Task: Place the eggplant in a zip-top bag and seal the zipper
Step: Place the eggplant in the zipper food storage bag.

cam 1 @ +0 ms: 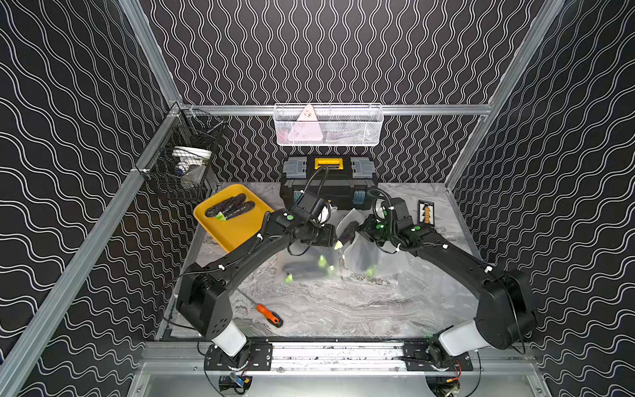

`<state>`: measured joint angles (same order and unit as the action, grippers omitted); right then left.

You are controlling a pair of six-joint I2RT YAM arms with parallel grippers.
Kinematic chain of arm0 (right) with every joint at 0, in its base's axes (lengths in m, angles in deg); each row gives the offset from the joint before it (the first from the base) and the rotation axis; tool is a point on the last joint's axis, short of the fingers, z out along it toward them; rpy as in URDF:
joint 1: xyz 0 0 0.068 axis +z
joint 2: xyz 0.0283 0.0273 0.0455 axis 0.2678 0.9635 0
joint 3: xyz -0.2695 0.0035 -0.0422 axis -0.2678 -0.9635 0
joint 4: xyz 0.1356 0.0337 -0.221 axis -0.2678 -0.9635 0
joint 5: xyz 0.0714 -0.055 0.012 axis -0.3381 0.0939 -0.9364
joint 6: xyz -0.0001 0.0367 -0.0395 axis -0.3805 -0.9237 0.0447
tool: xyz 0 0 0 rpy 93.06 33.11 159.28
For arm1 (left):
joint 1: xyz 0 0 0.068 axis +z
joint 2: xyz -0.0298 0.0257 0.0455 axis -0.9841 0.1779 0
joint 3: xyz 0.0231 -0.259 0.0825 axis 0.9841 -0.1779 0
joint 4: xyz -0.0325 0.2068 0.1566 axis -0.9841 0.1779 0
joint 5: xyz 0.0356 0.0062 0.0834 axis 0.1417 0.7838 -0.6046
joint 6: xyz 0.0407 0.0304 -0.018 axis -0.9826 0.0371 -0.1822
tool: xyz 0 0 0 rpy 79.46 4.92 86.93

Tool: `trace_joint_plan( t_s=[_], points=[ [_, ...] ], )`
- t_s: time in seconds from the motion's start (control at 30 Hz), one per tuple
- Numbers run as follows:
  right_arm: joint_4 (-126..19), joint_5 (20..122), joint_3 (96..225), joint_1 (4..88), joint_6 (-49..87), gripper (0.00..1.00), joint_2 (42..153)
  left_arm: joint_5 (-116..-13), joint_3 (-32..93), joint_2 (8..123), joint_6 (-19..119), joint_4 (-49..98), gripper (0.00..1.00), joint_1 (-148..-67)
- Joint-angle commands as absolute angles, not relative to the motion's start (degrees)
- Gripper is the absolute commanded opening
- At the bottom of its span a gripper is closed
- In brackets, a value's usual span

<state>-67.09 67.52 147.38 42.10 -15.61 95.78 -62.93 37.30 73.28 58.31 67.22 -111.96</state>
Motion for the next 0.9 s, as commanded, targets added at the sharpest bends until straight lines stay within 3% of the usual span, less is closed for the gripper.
trace_joint_plan(
  t_s=[0.0,0.2,0.57,0.87],
  points=[
    [-65.63,66.93,148.12,42.16,-16.69,0.01,95.83,-59.87,36.01,73.3,59.4,64.13,0.49,-111.92],
    [-65.04,66.58,147.46,43.0,-17.34,0.0,95.0,-61.78,37.21,76.13,60.63,63.04,0.47,-111.84],
    [-65.34,66.95,148.14,43.64,-17.37,0.0,95.14,-57.54,38.02,79.22,62.03,60.26,0.2,-111.84],
    [-64.97,66.86,150.34,46.51,-17.94,0.0,96.7,-59.37,39.61,80.89,63.12,59.65,0.2,-111.87]
  ],
)
